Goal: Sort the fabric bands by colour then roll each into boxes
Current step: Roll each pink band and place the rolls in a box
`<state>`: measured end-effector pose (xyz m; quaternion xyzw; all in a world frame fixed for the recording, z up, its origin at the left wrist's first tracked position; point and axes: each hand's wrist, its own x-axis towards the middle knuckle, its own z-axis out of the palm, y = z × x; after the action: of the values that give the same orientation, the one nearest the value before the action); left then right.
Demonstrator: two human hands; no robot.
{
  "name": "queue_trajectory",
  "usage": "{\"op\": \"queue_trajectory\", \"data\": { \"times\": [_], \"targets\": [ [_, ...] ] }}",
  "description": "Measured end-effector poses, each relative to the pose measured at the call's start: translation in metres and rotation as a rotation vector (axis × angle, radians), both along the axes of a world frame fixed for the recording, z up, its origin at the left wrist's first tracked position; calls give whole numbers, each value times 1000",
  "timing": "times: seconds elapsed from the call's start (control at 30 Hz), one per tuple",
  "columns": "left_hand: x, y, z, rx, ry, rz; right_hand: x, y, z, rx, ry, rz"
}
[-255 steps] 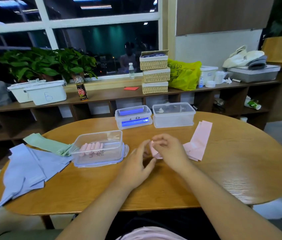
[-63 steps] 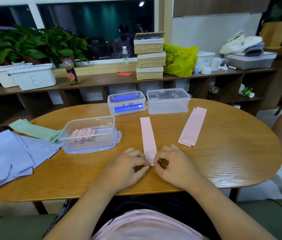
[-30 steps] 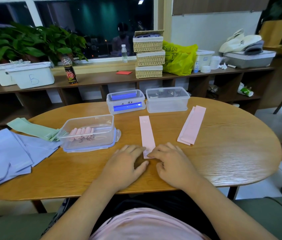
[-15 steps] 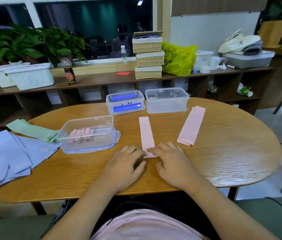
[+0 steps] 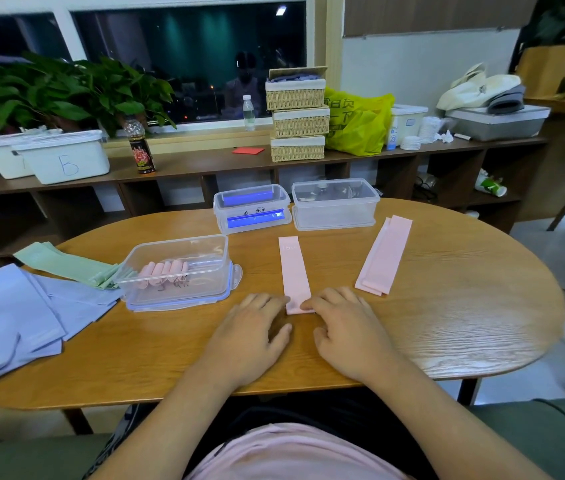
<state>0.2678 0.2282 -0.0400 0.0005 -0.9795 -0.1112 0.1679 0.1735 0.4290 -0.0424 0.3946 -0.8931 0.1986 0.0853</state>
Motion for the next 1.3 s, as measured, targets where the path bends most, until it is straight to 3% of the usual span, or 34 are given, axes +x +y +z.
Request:
{"op": "queue_trajectory", "data": {
  "times": [0.67, 0.93, 1.07, 1.3],
  "targets": [
    [-12, -4, 0, 45, -94, -27, 0, -8, 5, 21, 33, 38],
    [-27, -12, 4, 398, -130, 61, -13, -16, 8, 28, 3, 25],
    [-34, -13, 5, 487, -90, 117, -28, -28, 14, 51, 12, 10],
    [-22, -4, -2, 266, 30, 68, -40, -38, 6, -17, 12, -35]
  ]
}}
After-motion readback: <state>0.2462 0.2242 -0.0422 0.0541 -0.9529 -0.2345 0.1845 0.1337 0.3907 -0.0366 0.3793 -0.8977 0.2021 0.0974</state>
